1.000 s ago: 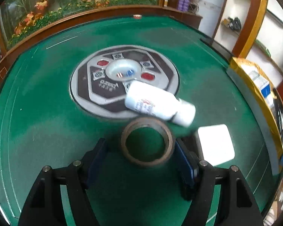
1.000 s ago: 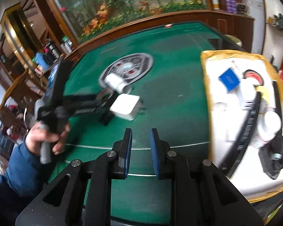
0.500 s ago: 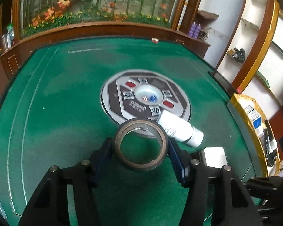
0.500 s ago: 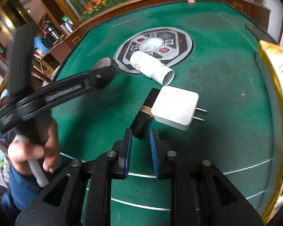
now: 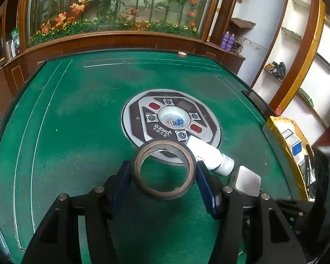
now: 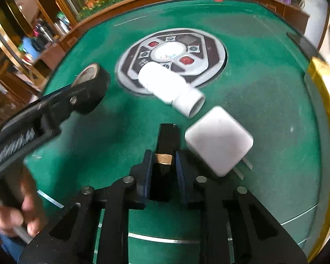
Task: Organize rigid objects
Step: 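Grasp the brown tape roll with the left tool while the right tool grasps the black gold-banded cylinder, then carry the tape roll and black cylinder over the white tray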
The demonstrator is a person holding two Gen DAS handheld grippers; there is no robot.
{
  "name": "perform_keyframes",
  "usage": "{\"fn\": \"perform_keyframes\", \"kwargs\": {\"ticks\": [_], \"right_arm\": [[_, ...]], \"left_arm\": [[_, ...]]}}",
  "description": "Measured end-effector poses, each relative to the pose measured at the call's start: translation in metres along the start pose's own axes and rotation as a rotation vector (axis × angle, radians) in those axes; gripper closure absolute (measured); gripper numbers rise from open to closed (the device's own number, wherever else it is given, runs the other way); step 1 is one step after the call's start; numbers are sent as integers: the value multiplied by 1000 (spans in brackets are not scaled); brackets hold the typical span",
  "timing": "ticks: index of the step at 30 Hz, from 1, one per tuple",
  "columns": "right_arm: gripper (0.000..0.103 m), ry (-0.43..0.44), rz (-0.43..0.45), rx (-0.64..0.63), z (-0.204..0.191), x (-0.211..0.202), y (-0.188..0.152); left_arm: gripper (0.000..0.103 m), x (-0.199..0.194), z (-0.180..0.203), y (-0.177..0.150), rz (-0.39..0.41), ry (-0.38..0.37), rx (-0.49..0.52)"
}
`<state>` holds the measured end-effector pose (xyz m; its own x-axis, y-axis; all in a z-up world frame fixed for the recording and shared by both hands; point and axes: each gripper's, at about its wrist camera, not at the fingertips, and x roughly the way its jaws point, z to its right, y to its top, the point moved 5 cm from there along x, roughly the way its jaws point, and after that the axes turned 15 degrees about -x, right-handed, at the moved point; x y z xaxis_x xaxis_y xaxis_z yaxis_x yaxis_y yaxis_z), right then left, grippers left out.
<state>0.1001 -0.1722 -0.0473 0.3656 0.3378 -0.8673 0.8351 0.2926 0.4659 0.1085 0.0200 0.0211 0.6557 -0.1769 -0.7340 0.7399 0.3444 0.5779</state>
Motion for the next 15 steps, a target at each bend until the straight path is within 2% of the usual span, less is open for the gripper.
{"fn": "perform_keyframes", "kwargs": {"ticks": [5,7,15], "right_arm": [[83,112,114,45,-1,-21,-24],[83,118,156,44,-3,-28,-31],[84,123,220,115,21,-51,-51]], "left_arm": [[44,-2,12,-6,-4,-38,24],[44,-3,20,-10,-8,-66,39],[44,-14,46,-23,7,-149,102]]}}
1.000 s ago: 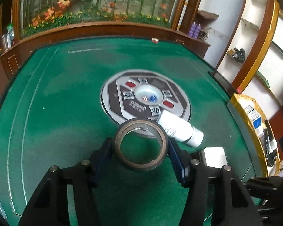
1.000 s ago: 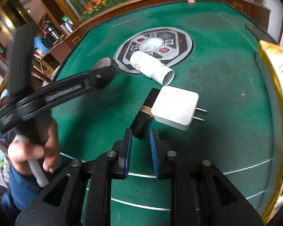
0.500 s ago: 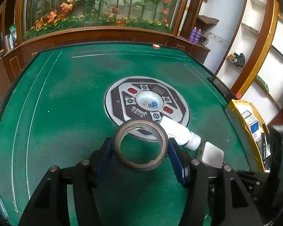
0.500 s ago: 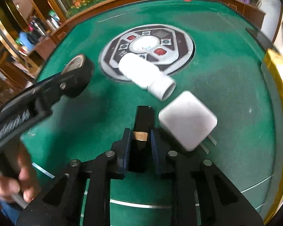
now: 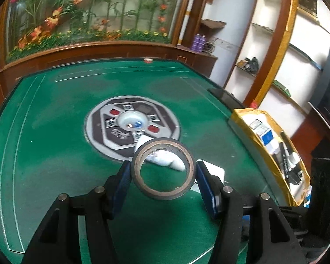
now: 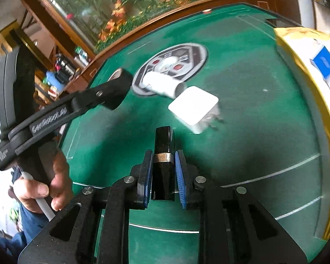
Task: Organize rigid objects
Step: 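Carry the tape roll and black cylinder over the white tray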
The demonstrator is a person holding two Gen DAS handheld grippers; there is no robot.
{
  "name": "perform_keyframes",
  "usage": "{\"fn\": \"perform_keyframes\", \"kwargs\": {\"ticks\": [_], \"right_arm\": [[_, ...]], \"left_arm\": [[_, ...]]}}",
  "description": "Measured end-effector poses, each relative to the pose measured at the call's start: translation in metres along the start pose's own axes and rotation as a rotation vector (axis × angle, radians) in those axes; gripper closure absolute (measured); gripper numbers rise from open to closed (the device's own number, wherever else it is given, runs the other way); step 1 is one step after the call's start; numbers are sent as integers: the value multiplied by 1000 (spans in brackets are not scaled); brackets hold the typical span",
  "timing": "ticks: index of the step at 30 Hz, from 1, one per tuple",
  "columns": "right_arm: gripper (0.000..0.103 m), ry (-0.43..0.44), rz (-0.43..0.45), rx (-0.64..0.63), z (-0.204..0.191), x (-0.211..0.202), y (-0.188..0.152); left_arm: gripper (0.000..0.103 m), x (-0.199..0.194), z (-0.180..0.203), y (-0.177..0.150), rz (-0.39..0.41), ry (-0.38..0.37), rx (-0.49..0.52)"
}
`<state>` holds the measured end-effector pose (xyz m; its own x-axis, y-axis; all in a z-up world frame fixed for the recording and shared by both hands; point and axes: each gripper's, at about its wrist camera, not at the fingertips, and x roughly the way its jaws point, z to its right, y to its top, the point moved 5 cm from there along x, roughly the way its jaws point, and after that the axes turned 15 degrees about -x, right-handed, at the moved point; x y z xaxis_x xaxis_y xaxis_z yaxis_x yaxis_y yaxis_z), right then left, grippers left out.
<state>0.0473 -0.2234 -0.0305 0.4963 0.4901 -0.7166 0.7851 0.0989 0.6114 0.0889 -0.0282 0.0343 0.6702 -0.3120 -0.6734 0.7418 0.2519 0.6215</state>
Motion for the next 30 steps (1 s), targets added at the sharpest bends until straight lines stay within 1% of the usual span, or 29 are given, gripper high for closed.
{"fn": "perform_keyframes", "kwargs": {"ticks": [2,5,7,10,14,17,21,23,25,28,30], "right_arm": [[84,1,17,16,6,-9,-3],[84,3,44,34,13,-17,-5],[84,8,65,50,18,-23,-4],[84,7,107,68,25,-39,-5],[84,-4,158,104,40,-64,-9],[84,-21,202,131,55,-87,-10],[84,-78,284,163,78,-127,-11],[84,-112,321,181,89,-147,-12],[84,-148,349,196,101,-167,-13],[84,-197,386,222,119,-192,-15],[84,-239,402,236,131,-205,-18]], "left_arm": [[44,3,3,-2,-19,-24,-12],[44,10,11,-6,-46,-39,-21],[44,10,19,-9,-42,-39,-15],[44,8,33,-15,-41,-62,-14],[44,10,57,-25,-61,-111,-14],[44,11,82,-32,-68,-148,5],[44,16,116,-37,-96,-213,13],[44,18,140,-40,-109,-245,36],[44,21,163,-43,-121,-276,60],[44,30,200,-50,-169,-328,85],[44,38,218,-56,-194,-342,98]]}}
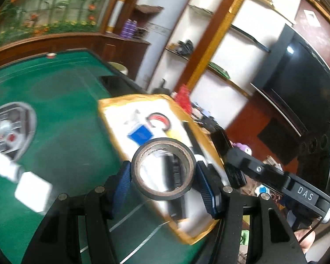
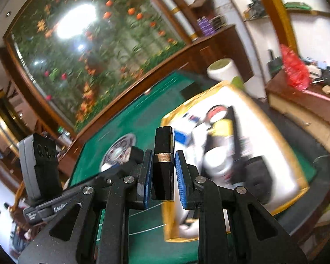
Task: Organize rigid objects
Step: 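Carry the tape roll and black cylinder over the white tray, then lower both items into the tray and open both tools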
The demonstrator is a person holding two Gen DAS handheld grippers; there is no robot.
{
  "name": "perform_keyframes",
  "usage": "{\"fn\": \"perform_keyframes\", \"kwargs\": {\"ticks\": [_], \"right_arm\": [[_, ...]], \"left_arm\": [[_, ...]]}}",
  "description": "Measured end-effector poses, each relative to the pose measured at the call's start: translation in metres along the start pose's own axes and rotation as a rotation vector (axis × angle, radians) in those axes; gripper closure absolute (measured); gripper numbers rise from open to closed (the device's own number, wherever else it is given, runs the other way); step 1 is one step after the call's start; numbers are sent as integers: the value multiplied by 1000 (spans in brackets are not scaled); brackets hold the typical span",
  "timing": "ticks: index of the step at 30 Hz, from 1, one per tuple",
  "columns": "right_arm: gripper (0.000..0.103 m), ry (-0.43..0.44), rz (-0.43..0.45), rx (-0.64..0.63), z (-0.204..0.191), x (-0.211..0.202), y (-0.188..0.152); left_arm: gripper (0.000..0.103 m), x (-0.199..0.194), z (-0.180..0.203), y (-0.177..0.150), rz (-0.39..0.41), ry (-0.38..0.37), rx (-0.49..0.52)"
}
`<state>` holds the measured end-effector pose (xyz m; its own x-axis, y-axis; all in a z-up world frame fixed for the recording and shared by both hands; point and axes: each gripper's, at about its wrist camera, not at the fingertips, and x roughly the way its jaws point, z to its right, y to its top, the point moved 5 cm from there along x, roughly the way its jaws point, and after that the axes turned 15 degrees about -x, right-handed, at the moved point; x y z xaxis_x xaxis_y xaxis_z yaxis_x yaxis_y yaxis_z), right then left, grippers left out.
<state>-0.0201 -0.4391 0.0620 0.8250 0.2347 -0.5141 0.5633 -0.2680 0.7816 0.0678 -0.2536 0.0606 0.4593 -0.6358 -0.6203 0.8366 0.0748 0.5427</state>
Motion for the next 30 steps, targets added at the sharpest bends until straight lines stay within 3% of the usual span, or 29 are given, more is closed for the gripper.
{"fn": "perform_keyframes", "kwargs": {"ticks": [3,6,12,21,30], "right_arm": [[84,-48,1,10,20,-6,4],[84,-116,-5,10,40,-10,5],[84,-196,-53,11,65,5,8],[84,-190,-126,2,68,46,5],[83,-227,-125,-23,71,46,8]], "left_arm": [[44,23,15,-7,-54,-21,1],[44,47,22,-15,-89,3,14],[44,57,21,-21,-108,1,26],[44,50,6,-18,-93,3,-16],[43,56,9,-22,-83,33,3]]}}
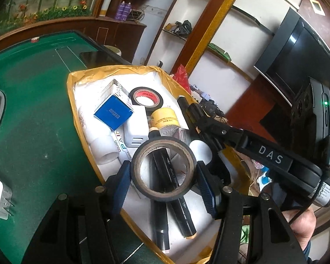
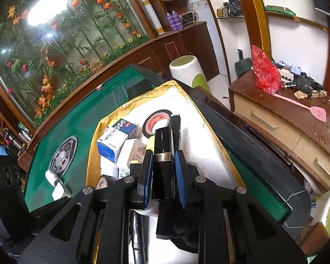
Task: Organize rigid objects
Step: 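Lower both items into the tray and open both tools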
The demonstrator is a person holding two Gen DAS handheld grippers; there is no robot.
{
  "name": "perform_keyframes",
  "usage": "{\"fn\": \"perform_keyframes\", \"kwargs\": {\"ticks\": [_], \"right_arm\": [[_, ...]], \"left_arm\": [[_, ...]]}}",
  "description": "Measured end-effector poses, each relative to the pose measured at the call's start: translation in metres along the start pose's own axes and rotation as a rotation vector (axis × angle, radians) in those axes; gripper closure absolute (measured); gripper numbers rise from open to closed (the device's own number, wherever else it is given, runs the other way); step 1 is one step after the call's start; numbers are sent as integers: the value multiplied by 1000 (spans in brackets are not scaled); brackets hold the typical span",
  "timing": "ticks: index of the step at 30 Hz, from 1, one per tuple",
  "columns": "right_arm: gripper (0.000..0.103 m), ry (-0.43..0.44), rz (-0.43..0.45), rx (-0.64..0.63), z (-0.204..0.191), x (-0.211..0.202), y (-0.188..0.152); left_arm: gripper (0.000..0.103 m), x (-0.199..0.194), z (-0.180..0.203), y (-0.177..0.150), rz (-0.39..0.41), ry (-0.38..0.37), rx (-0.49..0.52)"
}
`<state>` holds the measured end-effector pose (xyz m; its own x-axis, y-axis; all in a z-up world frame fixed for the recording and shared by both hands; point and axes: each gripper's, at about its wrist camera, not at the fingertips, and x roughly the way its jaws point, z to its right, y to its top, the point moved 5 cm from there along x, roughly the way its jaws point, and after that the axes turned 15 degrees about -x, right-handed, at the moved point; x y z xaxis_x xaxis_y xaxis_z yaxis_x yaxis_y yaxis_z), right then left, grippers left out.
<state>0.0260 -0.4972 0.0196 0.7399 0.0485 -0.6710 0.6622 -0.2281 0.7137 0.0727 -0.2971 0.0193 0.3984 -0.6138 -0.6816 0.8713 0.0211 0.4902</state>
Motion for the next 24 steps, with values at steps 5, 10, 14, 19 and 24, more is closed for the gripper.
{"fn": "perform_keyframes", "kwargs": {"ticks": [5,10,14,19,24], "right_arm": [[82,-20,5,-19,-1,-7,-1],[82,-25,29,-20,-7,-21,1],[82,4,48,9,-7,-31,0],[82,35,62,0,-19,-42,-4],[82,61,70,-25,-33,-50,-5]], "left_arm": [[41,1,1,0,4,-9,-8],[33,-10,5,0,53,-26,13],[33,-15,8,3,80,-32,21],[33,-20,3,7,89,-19,8],[33,-37,-10,9,97,-13,-27]]}}
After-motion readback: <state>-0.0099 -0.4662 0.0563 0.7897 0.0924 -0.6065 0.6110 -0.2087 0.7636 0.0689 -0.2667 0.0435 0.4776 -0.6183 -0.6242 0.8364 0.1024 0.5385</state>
